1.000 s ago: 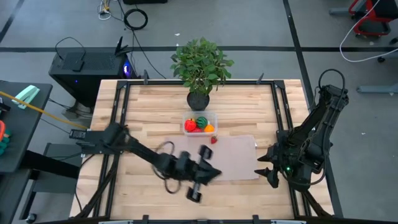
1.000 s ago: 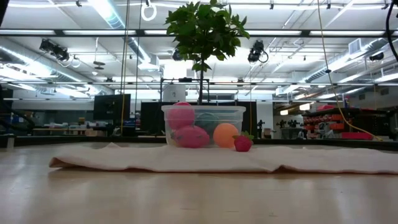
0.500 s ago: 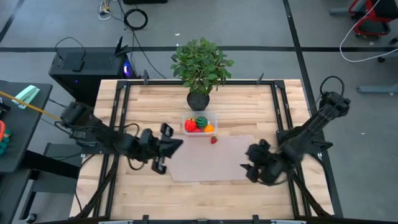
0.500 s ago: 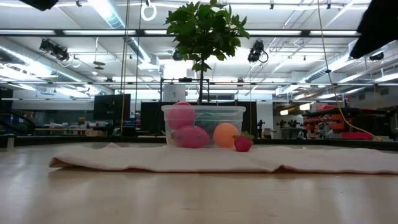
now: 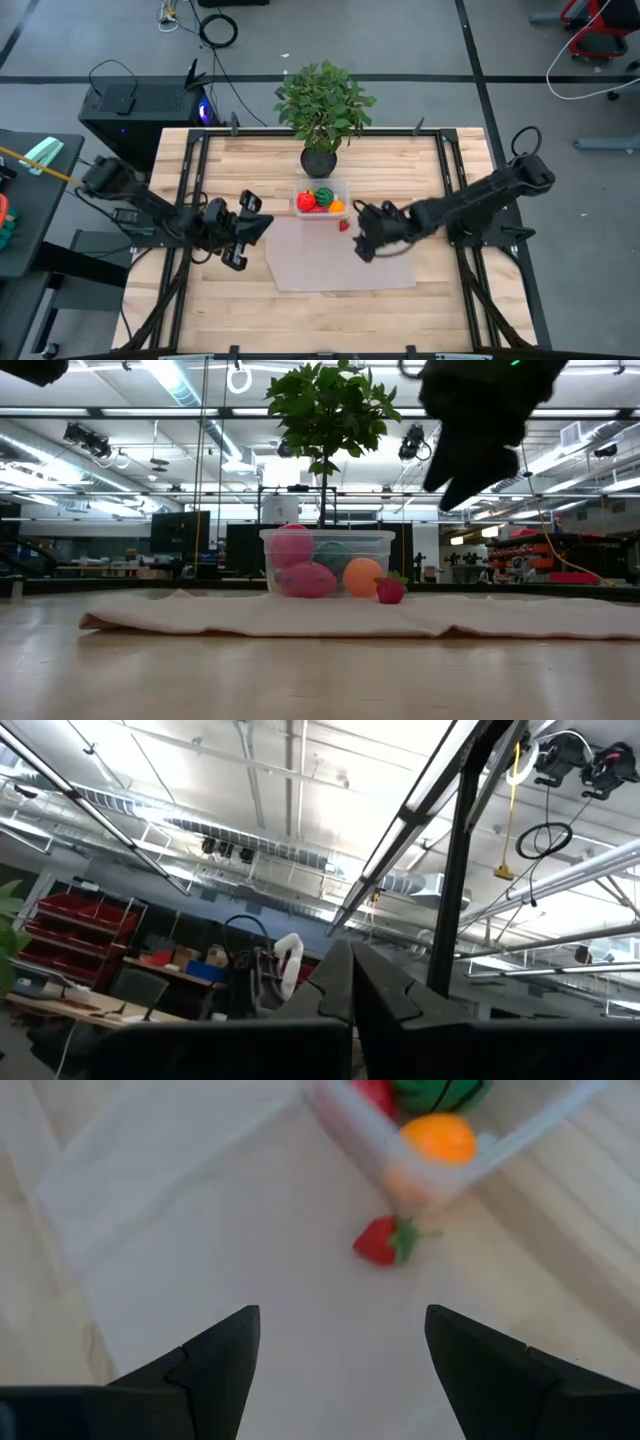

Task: Pick and placing Produce into tupperware
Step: Put the strawberry into the transparent bin

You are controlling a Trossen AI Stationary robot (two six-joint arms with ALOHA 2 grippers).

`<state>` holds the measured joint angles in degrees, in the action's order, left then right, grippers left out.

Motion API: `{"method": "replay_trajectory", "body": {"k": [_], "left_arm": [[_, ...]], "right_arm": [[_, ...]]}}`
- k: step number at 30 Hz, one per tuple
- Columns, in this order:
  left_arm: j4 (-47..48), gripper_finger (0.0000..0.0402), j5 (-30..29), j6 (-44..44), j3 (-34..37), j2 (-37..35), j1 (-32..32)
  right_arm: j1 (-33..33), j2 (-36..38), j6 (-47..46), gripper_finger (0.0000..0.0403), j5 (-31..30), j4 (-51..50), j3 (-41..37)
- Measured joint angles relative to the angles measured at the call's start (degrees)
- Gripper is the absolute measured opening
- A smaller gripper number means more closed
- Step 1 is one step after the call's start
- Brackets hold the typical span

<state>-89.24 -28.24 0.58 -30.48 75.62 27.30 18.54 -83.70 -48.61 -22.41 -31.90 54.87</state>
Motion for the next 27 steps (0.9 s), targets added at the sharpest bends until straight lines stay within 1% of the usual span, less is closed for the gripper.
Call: {"method": "replay_trajectory", "body": {"k": [4, 7, 9, 13, 15, 18, 21, 24, 27], "left_arm": [[-0.1, 0.0008, 0.0, -0.5, 0.9, -0.9, 0.0], [0.0, 0.0018, 0.0, -1.7, 0.9, -0.9, 0.0], [0.1, 0.0019, 0.0, -2.9, 0.9, -0.9, 0.0], [0.3, 0.0007, 0.0, -3.0, 0.9, -0.9, 0.0], [0.7, 0.0005, 0.0, -3.4, 0.9, -1.4, 0.0], [1.1, 0.0013, 0.0, -4.7, 0.9, -1.6, 0.0], [1.2, 0.0023, 0.0, -6.1, 0.9, -1.6, 0.0], [2.6, 0.0022, 0.0, -7.5, 0.9, -1.6, 0.0], [3.3, 0.001, 0.0, -7.9, 0.9, -1.6, -0.1]], "right_arm": [[-5.8, 0.0, 3.4, 0.0288, 3.0, 2.4, 0.0], [-8.1, 0.0, 3.8, 0.0288, 2.1, 2.3, 0.0], [-8.0, 0.0, 3.8, 0.0288, -2.3, 2.0, 0.0], [-5.0, -1.1, -0.1, 0.0287, -15.0, 1.1, 0.0], [-4.1, -2.9, -3.4, 0.0284, -17.4, 0.9, -0.4], [-3.3, -5.9, -9.1, 0.0281, -15.4, 2.2, -2.6], [-1.8, -7.6, -12.6, 0.0278, -14.7, 6.9, -4.2], [-0.6, -8.1, -12.6, 0.0277, -14.7, 11.2, -4.5], [-0.3, -9.0, -10.4, 0.0277, -14.0, 10.9, -4.6]]}}
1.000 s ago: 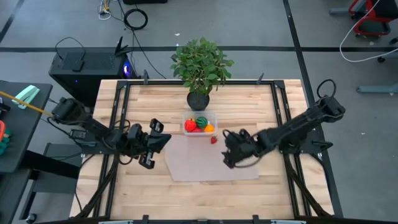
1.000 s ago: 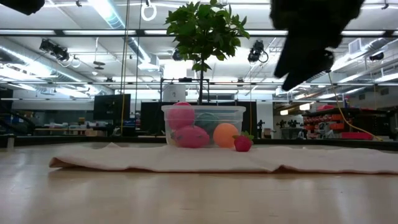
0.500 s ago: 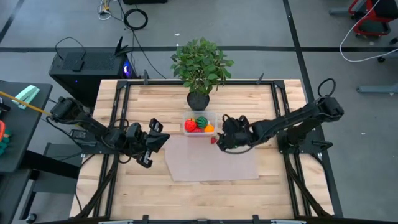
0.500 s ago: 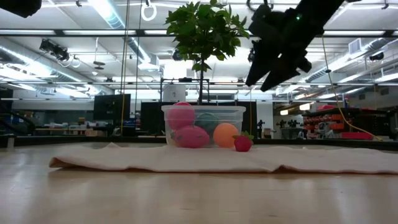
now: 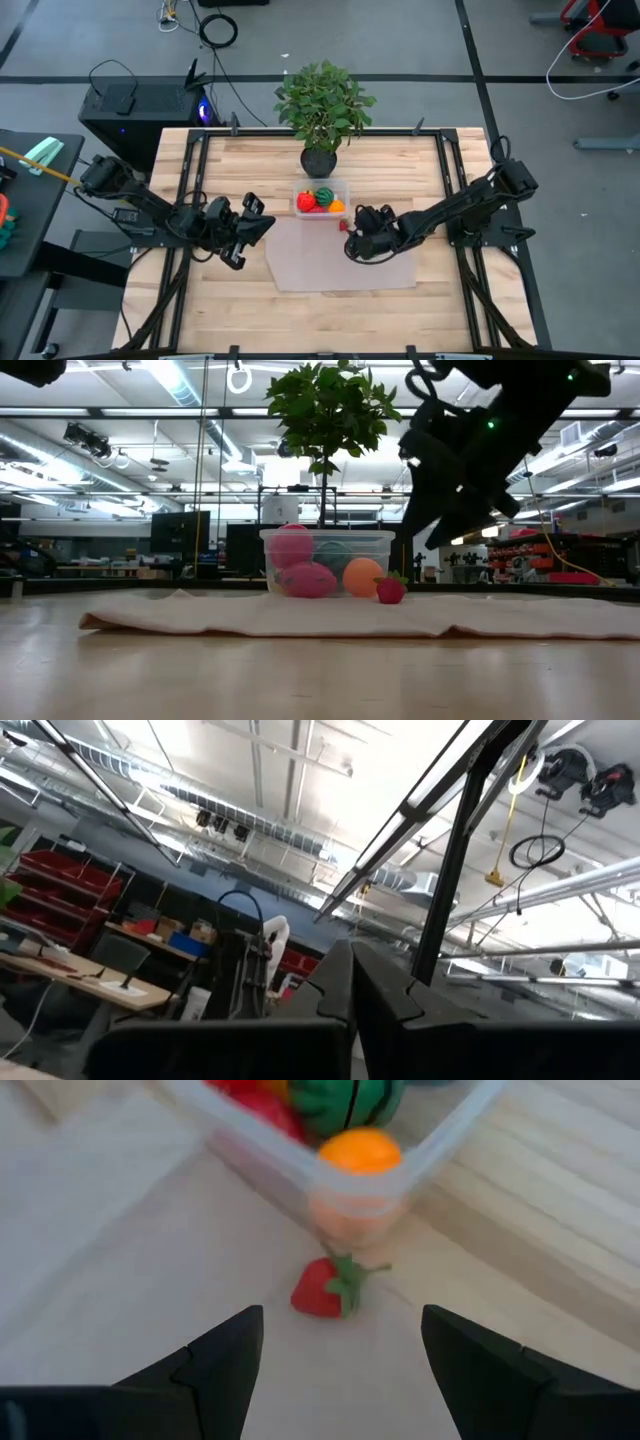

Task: Pick and placing Produce into tupperware
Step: Put the strawberry into the transparent bin

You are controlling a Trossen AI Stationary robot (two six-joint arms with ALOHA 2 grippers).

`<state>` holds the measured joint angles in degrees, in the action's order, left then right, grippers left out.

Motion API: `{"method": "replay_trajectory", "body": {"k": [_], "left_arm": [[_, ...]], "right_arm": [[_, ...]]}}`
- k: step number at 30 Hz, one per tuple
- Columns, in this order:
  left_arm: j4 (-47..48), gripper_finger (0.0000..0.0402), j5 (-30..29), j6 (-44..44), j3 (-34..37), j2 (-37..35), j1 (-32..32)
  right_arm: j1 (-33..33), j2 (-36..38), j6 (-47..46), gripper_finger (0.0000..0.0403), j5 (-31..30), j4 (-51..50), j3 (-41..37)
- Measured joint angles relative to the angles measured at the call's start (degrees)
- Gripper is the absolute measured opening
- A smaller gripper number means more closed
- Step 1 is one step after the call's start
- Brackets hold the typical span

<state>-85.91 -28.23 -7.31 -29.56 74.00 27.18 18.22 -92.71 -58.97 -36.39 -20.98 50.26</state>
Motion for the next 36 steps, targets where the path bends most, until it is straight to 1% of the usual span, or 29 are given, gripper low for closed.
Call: {"method": "replay_trajectory", "body": {"k": [4, 8, 11, 16, 19, 23, 26, 32, 36], "left_arm": [[0.1, 0.0006, 0.0, 0.0, 0.0, 0.0, 0.0], [0.1, 0.0019, 0.0, -1.0, 0.0, 0.0, 0.0], [0.4, 0.0021, 0.0, -1.1, 0.0, 0.0, 0.0], [0.7, 0.0006, 0.0, -1.1, 0.0, 0.0, 0.0], [2.1, 0.0007, 0.0, -1.3, 0.0, 0.0, 0.0], [2.9, 0.0022, 0.0, -2.6, 0.0, 0.0, 0.0], [3.4, 0.0023, 0.0, -2.6, 0.0, 0.0, 0.0], [4.1, 0.0006, 0.6, -2.6, 0.0, 0.0, 0.0], [4.3, 0.001, 1.1, -3.6, 0.0, 0.0, 0.0]], "right_arm": [[-0.5, -1.8, 3.1, 0.028, 4.5, 0.8, -0.7], [-0.9, -3.7, 5.5, 0.0285, 7.5, 3.7, -1.0], [-0.9, -5.2, 8.8, 0.0291, 7.6, 6.0, -1.0], [-0.9, -6.6, 14.9, 0.0311, 7.5, 9.6, -1.0], [-0.9, -6.7, 15.1, 0.0328, 7.2, 10.1, -1.0], [-1.1, -6.7, 15.6, 0.0349, 5.5, 10.0, -1.0], [-1.9, -7.0, 15.7, 0.0359, 5.1, 10.2, -0.9], [-4.0, -7.4, 16.0, 0.0366, 5.1, 10.0, -0.9], [-5.7, -7.4, 17.9, 0.0365, 5.0, 10.1, -0.9]]}}
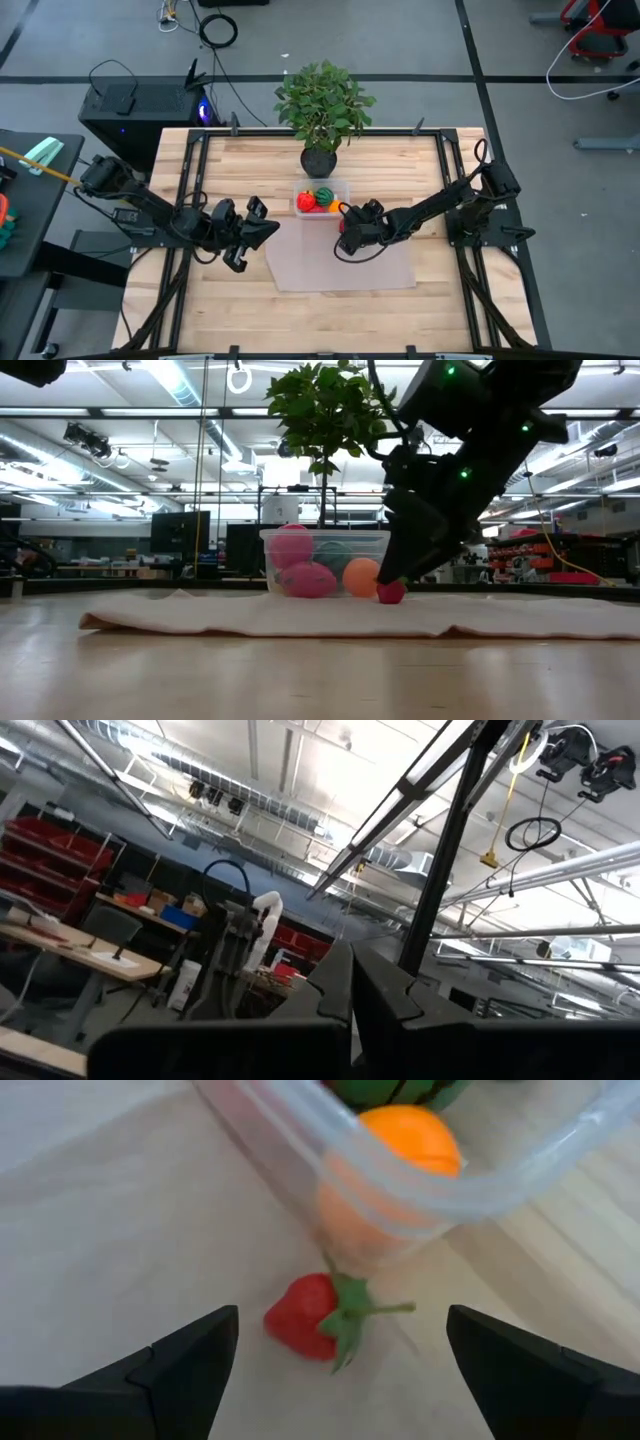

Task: Pick and placing Produce into tupperware
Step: Put the strawberry into the transparent bin

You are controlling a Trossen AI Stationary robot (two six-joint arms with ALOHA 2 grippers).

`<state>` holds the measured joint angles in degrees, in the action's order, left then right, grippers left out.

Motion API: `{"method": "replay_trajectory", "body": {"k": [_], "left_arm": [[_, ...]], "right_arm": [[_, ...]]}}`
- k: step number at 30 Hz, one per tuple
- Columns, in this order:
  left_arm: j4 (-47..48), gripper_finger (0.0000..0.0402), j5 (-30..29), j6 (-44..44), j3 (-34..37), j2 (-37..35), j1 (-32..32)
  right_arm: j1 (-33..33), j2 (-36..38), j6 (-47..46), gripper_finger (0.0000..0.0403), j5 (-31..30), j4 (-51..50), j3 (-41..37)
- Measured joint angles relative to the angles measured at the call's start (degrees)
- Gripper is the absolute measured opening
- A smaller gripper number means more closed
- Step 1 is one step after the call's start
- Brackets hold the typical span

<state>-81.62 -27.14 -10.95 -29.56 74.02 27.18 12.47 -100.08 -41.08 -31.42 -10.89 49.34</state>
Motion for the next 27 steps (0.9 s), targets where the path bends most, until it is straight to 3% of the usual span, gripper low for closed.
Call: {"method": "replay_trajectory", "body": {"k": [5, 14, 21, 27], "left_arm": [[0.2, 0.0024, 0.0, -0.4, 0.0, 0.0, 0.0], [0.6, 0.0005, 0.0, -0.4, 0.0, 0.0, 0.0], [0.6, 0.0022, 0.0, -0.4, 0.0, 0.0, 0.0], [0.6, 0.0006, 0.0, -0.4, 0.0, 0.1, 0.0]], "right_arm": [[-1.8, 0.0, 3.1, 0.0366, 3.0, 0.1, 0.0], [-3.1, 0.0, 3.2, 0.0368, 3.7, 2.2, 0.0], [-3.4, -1.3, 3.2, 0.0368, 5.5, 3.0, 0.0], [-3.3, -2.2, 1.2, 0.036, 6.0, 3.1, 0.0]]}}
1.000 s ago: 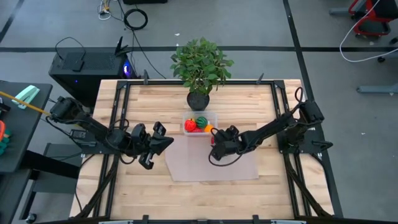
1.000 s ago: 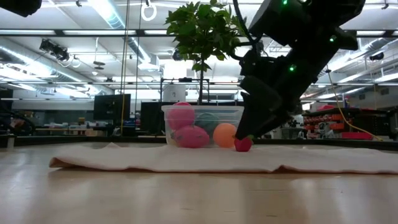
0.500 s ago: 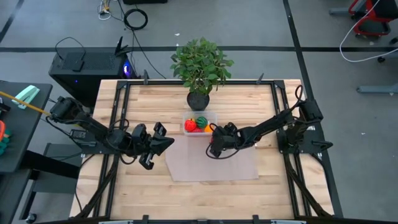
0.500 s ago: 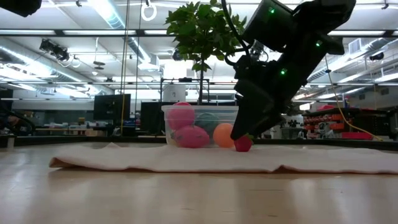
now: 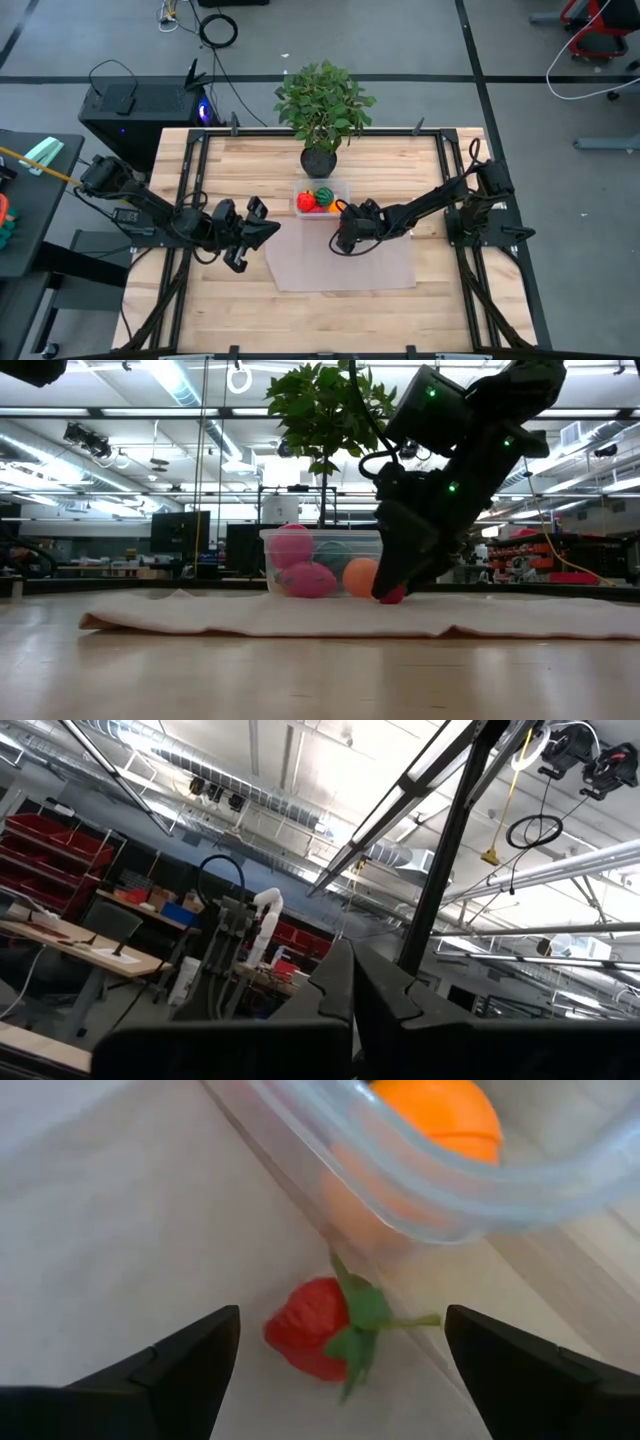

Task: Pick and placing Produce into tupperware
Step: Put the strawberry into the transparent bin

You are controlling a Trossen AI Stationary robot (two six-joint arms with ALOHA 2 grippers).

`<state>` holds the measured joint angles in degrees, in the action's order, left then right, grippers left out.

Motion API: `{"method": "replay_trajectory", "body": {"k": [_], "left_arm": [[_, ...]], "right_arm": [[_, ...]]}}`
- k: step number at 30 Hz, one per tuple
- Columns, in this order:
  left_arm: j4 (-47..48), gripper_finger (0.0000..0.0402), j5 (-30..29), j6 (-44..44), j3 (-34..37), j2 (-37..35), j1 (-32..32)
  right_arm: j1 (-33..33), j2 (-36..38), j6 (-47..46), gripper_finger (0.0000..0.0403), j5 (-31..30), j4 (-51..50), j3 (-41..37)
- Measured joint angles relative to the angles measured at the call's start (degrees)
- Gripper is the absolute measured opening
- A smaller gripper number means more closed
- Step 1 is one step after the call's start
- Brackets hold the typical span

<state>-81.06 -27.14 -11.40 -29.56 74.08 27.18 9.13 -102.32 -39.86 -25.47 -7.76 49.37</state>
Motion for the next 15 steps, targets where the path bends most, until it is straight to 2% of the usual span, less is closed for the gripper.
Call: {"method": "replay_trajectory", "body": {"k": [9, 15], "left_arm": [[0.7, 0.0022, 0.0, -1.2, 0.0, 0.0, 0.0], [0.8, 0.0006, 0.0, -1.4, 0.0, 0.0, 0.0]], "right_arm": [[0.0, -0.2, -0.1, 0.0327, 0.1, 0.8, 0.0], [0.0, -0.2, -0.1, 0.0293, 0.1, 0.8, 0.0]]}}
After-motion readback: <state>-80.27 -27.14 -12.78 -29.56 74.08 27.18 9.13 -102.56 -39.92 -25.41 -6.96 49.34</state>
